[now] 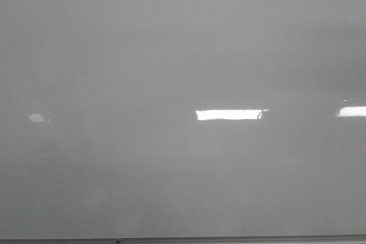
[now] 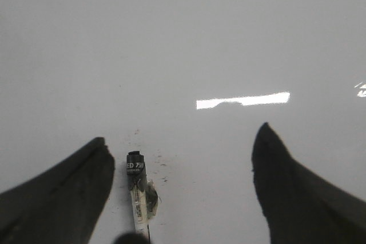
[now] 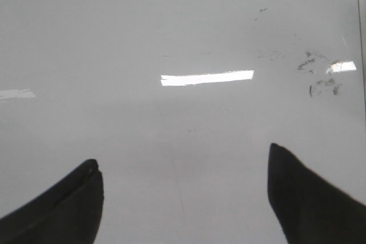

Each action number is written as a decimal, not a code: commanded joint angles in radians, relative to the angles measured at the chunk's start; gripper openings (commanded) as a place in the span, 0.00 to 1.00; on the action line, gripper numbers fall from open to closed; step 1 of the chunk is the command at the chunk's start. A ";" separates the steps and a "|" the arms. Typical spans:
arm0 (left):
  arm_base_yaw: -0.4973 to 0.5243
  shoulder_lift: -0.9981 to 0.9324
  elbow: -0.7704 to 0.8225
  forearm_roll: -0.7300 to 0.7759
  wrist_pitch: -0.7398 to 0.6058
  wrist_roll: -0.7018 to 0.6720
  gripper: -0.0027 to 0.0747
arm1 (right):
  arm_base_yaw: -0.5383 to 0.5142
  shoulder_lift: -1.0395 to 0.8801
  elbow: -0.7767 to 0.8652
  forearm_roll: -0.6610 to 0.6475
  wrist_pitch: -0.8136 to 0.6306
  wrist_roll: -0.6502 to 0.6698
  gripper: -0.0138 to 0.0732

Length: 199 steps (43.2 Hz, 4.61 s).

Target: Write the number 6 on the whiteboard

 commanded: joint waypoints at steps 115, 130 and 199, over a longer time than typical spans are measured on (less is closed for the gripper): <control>-0.785 0.810 -0.599 0.066 0.506 0.553 0.01 | 0.544 0.478 -0.350 0.262 0.442 -0.602 0.90; -0.965 0.802 -0.611 0.068 0.515 0.553 0.01 | 0.827 0.758 -0.550 0.270 0.463 -0.632 0.90; -0.965 0.801 -0.611 0.062 0.447 0.540 0.31 | 0.475 0.706 -0.528 0.129 0.466 -0.536 0.09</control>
